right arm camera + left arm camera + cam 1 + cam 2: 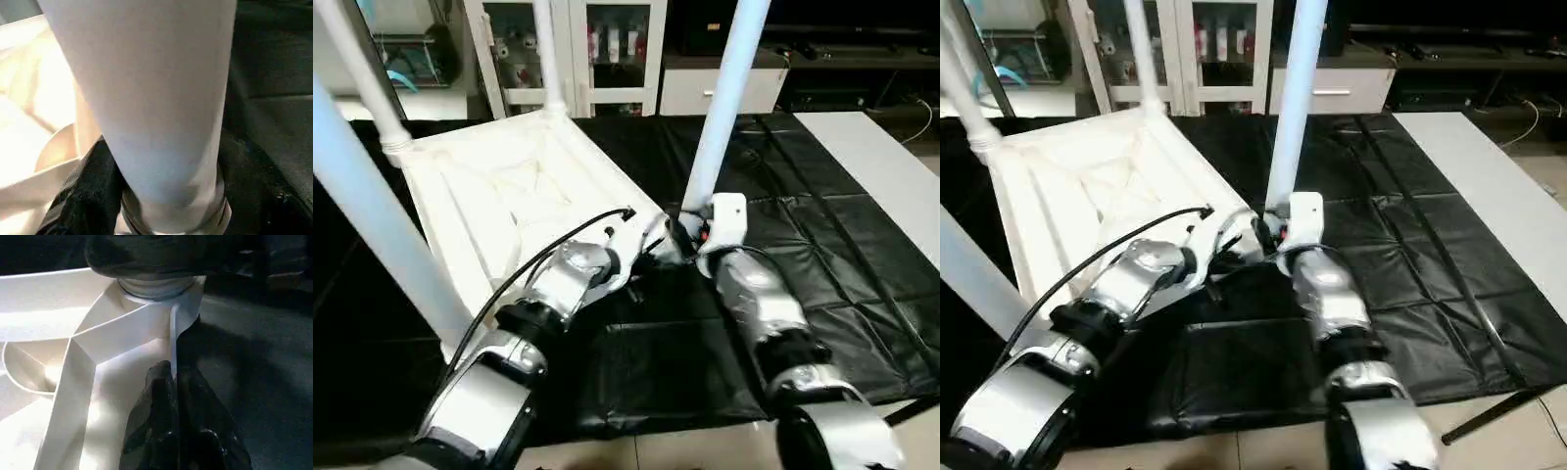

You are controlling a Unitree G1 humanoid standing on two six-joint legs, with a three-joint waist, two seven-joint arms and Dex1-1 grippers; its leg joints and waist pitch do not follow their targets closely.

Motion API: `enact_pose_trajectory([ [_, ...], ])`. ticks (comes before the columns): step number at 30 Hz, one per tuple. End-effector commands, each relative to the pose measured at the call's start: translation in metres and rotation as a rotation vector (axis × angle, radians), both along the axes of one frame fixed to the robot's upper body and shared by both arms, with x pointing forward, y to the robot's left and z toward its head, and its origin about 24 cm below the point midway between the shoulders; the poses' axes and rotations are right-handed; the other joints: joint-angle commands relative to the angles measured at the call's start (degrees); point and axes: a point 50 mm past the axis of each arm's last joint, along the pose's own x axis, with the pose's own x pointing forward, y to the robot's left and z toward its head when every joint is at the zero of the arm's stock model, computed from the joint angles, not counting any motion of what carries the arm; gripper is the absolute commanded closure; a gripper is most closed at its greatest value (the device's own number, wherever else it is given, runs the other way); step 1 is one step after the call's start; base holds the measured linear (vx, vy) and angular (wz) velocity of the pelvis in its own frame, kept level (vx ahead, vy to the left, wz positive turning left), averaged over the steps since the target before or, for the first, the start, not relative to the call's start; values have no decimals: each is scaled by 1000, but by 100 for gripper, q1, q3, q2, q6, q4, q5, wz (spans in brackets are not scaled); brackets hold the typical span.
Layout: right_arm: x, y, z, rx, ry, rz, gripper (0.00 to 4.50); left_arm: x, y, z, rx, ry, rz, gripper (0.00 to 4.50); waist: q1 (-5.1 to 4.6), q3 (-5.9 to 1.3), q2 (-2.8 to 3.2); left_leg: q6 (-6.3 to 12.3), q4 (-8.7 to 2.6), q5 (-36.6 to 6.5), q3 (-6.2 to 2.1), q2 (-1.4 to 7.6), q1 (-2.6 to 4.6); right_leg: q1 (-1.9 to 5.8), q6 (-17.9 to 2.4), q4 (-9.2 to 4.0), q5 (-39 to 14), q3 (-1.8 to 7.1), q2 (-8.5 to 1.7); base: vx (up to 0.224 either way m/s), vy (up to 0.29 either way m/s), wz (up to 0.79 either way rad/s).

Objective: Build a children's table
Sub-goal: Rotate leg to tighten

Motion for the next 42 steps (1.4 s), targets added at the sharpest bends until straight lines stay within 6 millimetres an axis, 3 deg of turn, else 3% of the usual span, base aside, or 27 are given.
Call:
enact_pose_trajectory([
  [1,-8,-4,-22,-25,121,-167,209,1,5,-7,45,-31,46,450,15,-369,33,-26,-452,-1384,-67,69,37,213,-1232,-392,-1223,139,-217,0,0,0],
  [3,-9,0,-22,-91,117,-211,209,2,4,-8,62,-45,56,450,25,-356,27,-37,-456,-1343,-59,61,33,212,-1211,-392,-1161,143,-211,0,0,0],
  [6,-5,5,-13,-133,52,-212,209,2,6,-9,57,-45,64,450,23,-333,27,-61,-477,-1712,-59,62,53,193,-1072,-440,-1622,143,-217,0,0,0],
  [11,1,5,2,-106,-41,-195,209,2,10,-11,58,-42,68,450,7,-333,28,-25,-478,-1747,-59,65,43,191,-1021,-439,-1575,150,-210,0,0,0],
  [13,2,8,8,-83,-93,-138,154,2,11,-11,59,-45,65,450,7,-331,37,13,-474,-1735,-56,61,32,200,-1041,-441,-1528,150,-210,0,0,0],
  [14,2,6,12,-92,-128,-118,140,2,12,-11,59,-45,60,450,11,-328,96,6,-477,-1733,-61,63,36,201,-1051,-436,-1507,152,-211,0,0,0],
  [15,1,4,14,-84,-140,-114,138,2,13,-11,59,-44,56,450,10,-327,30,42,-472,-1680,-53,59,14,220,-1053,-436,-1470,150,-205,0,0,0],
  [17,-1,-1,17,-88,-175,-96,120,1,15,-12,65,-40,44,450,10,-326,57,75,-476,-1618,-62,62,6,227,-1054,-431,-1492,153,-217,0,0,0],
  [21,-10,-13,17,-107,-196,-11,95,1,20,-13,67,-39,38,450,20,-323,42,149,-469,-1495,-58,66,-6,245,-1045,-436,-1389,153,-200,0,0,0],
  [24,-24,-29,16,-118,-197,140,95,0,22,-12,69,-35,11,450,42,-318,19,215,-464,-1492,-55,76,3,252,-1013,-449,-1431,158,-198,0,0,0],
  [26,-35,-38,12,-155,-191,238,95,-1,22,-12,64,-30,-4,450,33,-316,-4,269,-464,-1433,-60,78,-44,262,-990,-454,-1518,153,-210,0,0,0],
  [28,-48,-50,7,-163,-170,327,95,-2,24,-13,68,-18,-24,450,25,-315,-4,297,-449,-1446,-58,69,-42,259,-977,-480,-1672,153,-210,0,0,0],
  [29,-51,-54,6,-171,-163,347,95,-2,24,-14,69,-15,-30,450,38,-321,-17,334,-438,-1408,-59,78,-45,262,-966,-478,-1664,159,-218,0,0,0],
  [30,-69,-76,-4,-208,-100,469,95,-5,24,-16,74,2,-64,450,29,-316,-81,383,-438,-1411,-55,73,-69,279,-950,-486,-1693,154,-211,0,0,0],
  [31,-76,-84,-7,-218,-71,513,95,-5,24,-16,74,7,-76,450,98,-306,-70,460,-417,-1416,-48,100,-33,256,-943,-502,-1724,169,-221,0,0,0],
  [34,-94,-104,-10,-241,-4,622,95,-8,25,-17,69,21,-98,450,106,-309,-126,568,-406,-1283,-53,86,-93,279,-978,-482,-1804,150,-231,0,0,0],
  [37,-100,-120,-9,-216,38,638,95,-11,27,-19,74,29,-133,450,78,-299,-138,602,-403,-1311,-64,92,-93,249,-940,-499,-2092,136,-241,0,0,0],
  [39,-94,-133,-9,-246,37,538,95,-13,27,-20,73,40,-152,450,76,-295,-142,570,-398,-1303,-52,99,-62,203,-957,-519,-2186,144,-235,0,0,0],
  [40,-90,-141,-6,-229,27,469,95,-14,28,-20,72,47,-156,450,86,-300,-110,537,-398,-1278,-51,101,-47,199,-1000,-512,-2158,146,-234,0,0,0],
  [42,-87,-149,0,-190,6,426,95,-15,28,-21,73,58,-167,450,103,-311,-142,522,-386,-1210,-40,99,-47,214,-1089,-482,-1871,145,-220,0,0,0],
])
